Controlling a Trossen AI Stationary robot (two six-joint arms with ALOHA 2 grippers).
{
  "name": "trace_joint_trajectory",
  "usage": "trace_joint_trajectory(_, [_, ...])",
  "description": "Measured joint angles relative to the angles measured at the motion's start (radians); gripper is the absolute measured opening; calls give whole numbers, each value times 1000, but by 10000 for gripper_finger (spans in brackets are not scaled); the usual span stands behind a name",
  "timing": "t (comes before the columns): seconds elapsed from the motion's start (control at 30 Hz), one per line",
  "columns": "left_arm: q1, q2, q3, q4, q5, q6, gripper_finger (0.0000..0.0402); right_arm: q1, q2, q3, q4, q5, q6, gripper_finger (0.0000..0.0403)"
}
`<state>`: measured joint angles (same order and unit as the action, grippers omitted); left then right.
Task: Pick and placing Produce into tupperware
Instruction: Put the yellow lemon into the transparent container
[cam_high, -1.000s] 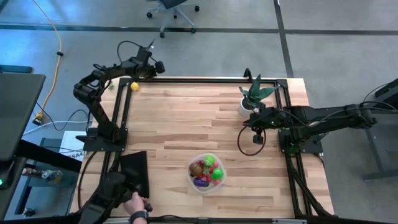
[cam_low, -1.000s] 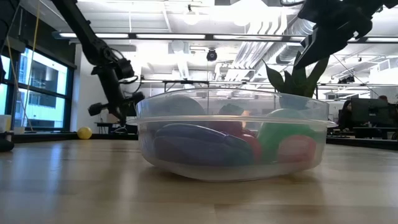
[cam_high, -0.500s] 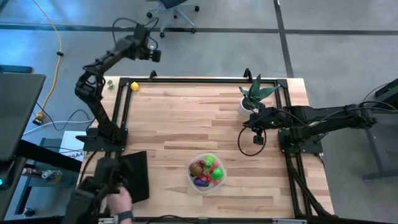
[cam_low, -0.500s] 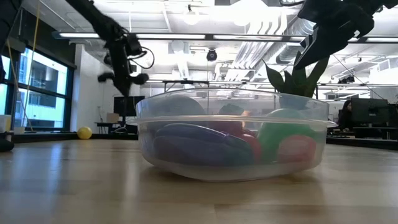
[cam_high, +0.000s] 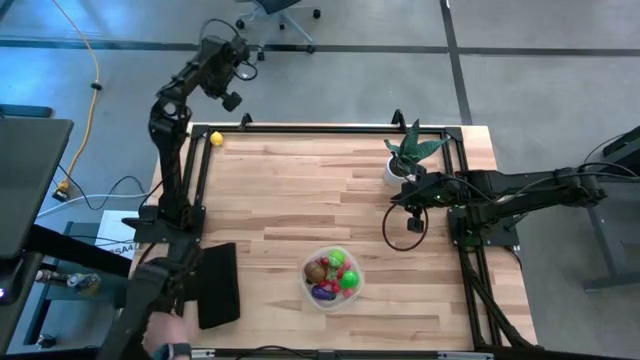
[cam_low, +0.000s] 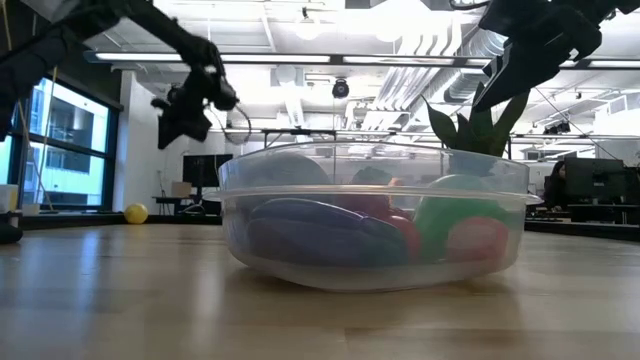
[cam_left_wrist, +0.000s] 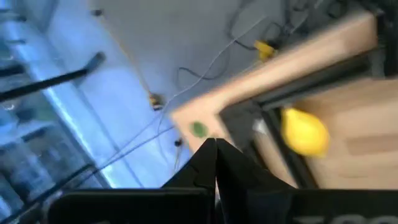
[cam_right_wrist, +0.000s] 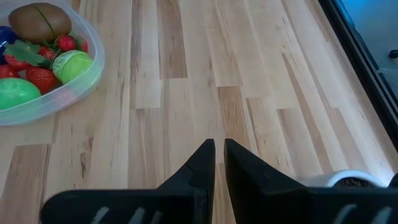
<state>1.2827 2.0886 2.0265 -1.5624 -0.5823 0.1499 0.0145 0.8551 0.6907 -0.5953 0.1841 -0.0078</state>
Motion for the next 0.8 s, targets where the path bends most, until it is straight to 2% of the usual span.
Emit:
trace_joint_trajectory(0.07, [-1,13,-38,-20,55,4,0,0,0,0,0,0,0,26])
trace_joint_trajectory(0.13, [-18,45,-31,-11,19,-4,0,0,0,0,0,0,0,26])
trace_joint_trajectory(0.3, [-29,140,-40,-3,-67,126,0,0,0,0,0,0,0,26])
trace_joint_trajectory(0.47, [-26,141,-102,-11,-194,416,0,0,0,0,0,0,0,26])
trace_joint_trajectory(0.6, [-42,152,-110,-9,-196,456,0,0,0,0,0,0,0,26])
trace_joint_trajectory(0.7, [-67,178,-114,-9,-122,519,0,0,0,0,0,0,0,26])
trace_joint_trajectory(0.8, [-112,184,-110,-9,-111,523,0,0,0,0,0,0,0,26])
